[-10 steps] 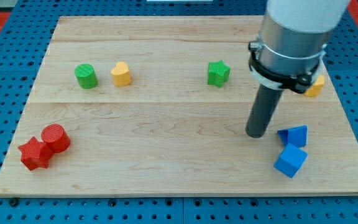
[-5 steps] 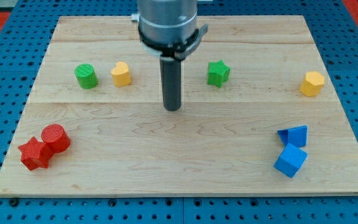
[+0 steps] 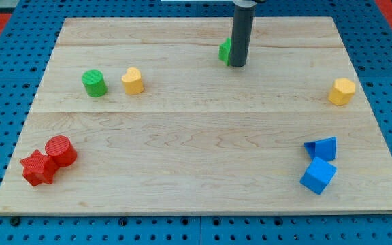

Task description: Keep the green star at the center top of the board

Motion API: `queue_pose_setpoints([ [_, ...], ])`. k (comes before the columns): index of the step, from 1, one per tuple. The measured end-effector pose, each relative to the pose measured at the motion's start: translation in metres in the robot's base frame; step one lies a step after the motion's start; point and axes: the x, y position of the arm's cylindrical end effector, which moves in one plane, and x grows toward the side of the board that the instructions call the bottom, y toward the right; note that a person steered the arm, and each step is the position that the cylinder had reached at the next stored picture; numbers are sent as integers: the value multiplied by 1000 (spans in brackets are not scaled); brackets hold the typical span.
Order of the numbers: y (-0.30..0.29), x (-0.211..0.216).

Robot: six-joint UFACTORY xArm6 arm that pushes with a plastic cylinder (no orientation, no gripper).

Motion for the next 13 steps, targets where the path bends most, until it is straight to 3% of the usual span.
queue_pose_setpoints([
  [1,-2,-21],
  [6,-2,-40],
  [13,-9,-40],
])
